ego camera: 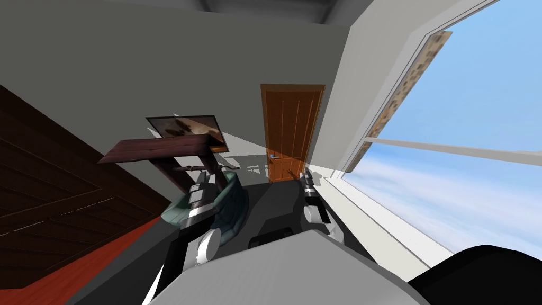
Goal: Pull the door open
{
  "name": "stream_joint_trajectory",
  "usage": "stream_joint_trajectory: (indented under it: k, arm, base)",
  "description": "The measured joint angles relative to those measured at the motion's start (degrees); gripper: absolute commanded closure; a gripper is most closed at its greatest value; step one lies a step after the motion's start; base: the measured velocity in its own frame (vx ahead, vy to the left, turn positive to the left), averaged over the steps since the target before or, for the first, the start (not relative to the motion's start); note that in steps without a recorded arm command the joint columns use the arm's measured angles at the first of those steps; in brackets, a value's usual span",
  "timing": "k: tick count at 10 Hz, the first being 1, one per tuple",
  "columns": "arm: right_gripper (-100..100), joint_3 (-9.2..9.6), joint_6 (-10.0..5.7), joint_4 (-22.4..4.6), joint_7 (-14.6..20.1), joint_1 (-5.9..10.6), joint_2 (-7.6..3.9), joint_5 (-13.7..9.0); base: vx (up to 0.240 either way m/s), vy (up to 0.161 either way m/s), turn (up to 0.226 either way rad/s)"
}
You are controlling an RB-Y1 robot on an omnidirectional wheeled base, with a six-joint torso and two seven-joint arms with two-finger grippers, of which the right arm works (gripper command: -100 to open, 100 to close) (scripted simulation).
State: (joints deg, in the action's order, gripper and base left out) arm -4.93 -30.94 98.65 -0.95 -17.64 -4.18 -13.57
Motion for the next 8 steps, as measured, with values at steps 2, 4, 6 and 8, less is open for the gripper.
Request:
stream_joint_trajectory:
  k: [2, 4, 6, 8]
  arm:
    - [-100, -0.68, -0.68, -2.64, -1.03, 1.05, -0.24, -0.78]
    - [-100, -1.08, -1.28, -4.62, -1.61, 1.92, -0.36, -1.21]
    - [-100, -1.70, -2.50, -8.26, -2.56, 3.46, -0.50, -1.89]
    - [-100, -2.38, -3.43, -11.25, -3.60, 4.67, -0.64, -2.67]
  base:
    - [0.080, -0.018, 0.090]
    - [0.060, -0.020, 0.137]
    - [0.095, -0.023, 0.167]
    - [0.097, -0.027, 0.161]
